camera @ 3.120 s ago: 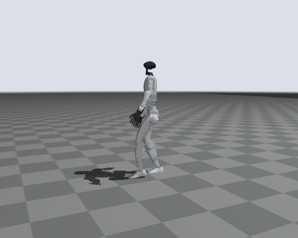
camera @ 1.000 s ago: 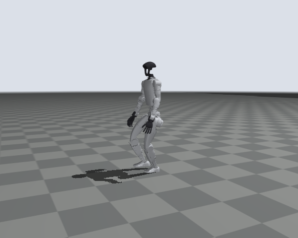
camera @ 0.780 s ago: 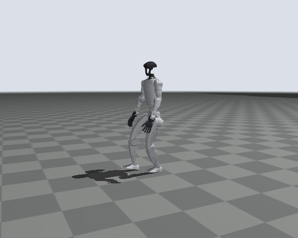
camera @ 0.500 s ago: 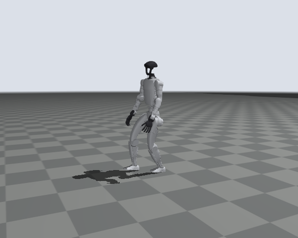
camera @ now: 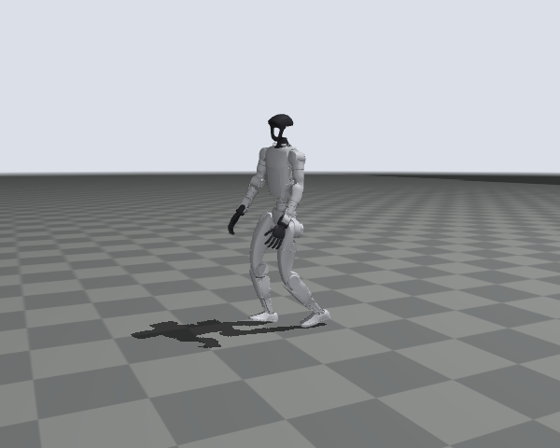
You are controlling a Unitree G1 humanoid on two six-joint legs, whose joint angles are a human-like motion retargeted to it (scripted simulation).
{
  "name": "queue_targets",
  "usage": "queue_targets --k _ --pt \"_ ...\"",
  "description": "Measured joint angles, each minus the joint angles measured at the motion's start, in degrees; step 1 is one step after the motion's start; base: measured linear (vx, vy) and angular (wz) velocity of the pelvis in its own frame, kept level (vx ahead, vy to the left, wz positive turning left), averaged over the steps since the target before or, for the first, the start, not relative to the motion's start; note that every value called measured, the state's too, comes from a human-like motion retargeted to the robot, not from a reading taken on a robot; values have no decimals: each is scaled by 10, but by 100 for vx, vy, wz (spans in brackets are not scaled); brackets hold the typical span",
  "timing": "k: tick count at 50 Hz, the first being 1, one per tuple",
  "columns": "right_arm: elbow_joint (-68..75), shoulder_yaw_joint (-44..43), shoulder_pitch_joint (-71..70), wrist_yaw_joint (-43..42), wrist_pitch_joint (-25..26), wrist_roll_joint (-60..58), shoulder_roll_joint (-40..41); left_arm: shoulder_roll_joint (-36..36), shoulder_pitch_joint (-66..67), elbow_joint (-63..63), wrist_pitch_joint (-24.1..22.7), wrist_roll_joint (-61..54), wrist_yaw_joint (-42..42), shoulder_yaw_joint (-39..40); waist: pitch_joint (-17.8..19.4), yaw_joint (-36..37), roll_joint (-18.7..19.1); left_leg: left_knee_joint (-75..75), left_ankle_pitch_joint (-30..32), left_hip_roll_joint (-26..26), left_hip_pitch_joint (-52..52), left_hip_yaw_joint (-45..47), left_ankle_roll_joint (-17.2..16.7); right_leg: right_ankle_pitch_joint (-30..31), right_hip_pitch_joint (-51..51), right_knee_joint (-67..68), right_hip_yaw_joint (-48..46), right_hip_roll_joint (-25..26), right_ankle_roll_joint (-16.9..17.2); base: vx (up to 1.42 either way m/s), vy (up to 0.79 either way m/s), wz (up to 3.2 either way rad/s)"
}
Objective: Walk
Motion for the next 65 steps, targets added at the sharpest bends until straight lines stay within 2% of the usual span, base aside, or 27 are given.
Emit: queue_targets --k 2,5,12,20,28,30,35,40,45,49,52,55,58,62,65 --pt "-2 0 2 -1 0 -3 -1 -3 2 -4 0 -1 -1 3 0 0 4 49 1 35 -17 33 4 -9 10 -2 -7 5 -7 21 -12 34" --pt "-4 -2 2 -2 0 -8 -5 -7 3 -11 2 -1 -2 7 0 -8 0 133 -39 123 -53 127 66 -27 22 -4 -20 -4 -15 20 -12 52" --pt "-4 -10 8 -2 4 -17 -8 -17 7 -19 9 3 -12 19 1 15 4 247 -57 160 -146 161 94 -53 55 -19 -22 11 -27 19 -8 4" --pt "-3 -28 17 10 9 -12 -3 -18 18 -13 16 0 -26 39 6 42 -14 166 -77 121 -242 197 108 -70 107 -60 -17 -4 -20 23 -3 6" --pt "-7 -20 29 26 7 -16 12 -17 35 -4 26 -19 -32 60 -2 57 -37 -46 -20 67 -297 202 97 -104 133 -60 -12 -24 -17 29 0 -1" --pt "-9 -16 27 34 8 -20 16 -13 34 1 30 -27 -34 68 -7 55 -52 -140 11 42 -286 204 97 -110 139 -65 -11 -38 -16 31 3 1" --pt "-12 -5 35 44 10 -20 27 -11 49 10 34 -47 -36 83 -21 62 -71 -196 35 24 -299 196 99 -146 137 -21 -3 -51 -19 32 6 -11" --pt "-6 -2 41 53 12 -7 39 -7 57 19 35 -78 -41 101 -34 71 -106 -198 73 3 -285 204 112 -164 139 18 -6 -85 -15 38 11 -21" --pt "3 -6 50 57 16 13 45 -5 63 27 30 -114 -45 108 -45 75 -143 -176 86 -27 -265 212 133 -117 137 80 -9 -131 15 41 16 -9" --pt "9 -12 53 62 19 32 42 -5 67 30 24 -132 -48 106 -45 66 -170 -186 72 -72 -229 215 158 -20 113 189 3 -180 53 40 18 19" --pt "8 -18 49 64 19 49 38 -5 67 29 21 -133 -49 104 -41 55 -183 -202 58 -103 -194 217 174 39 76 305 2 -227 61 37 16 12" --pt "2 -27 42 63 16 63 34 -1 64 25 20 -127 -48 102 -37 41 -187 -218 44 -124 -158 217 184 51 29 403 -3 -270 48 35 13 1" --pt "-7 -33 36 59 12 72 33 5 57 23 24 -115 -44 97 -33 25 -181 -234 28 -132 -121 213 186 18 -15 446 -14 -293 31 34 8 -5" --pt "-24 -36 30 56 9 77 34 16 38 25 30 -99 -40 93 -26 8 -157 -267 14 -123 -66 205 174 -34 -61 415 -45 -286 15 33 3 -12" --pt "-34 -32 32 56 9 73 36 23 25 27 31 -90 -38 89 -21 -1 -135 -297 9 -108 -24 198 162 -49 -79 333 -73 -260 14 32 -2 -11"
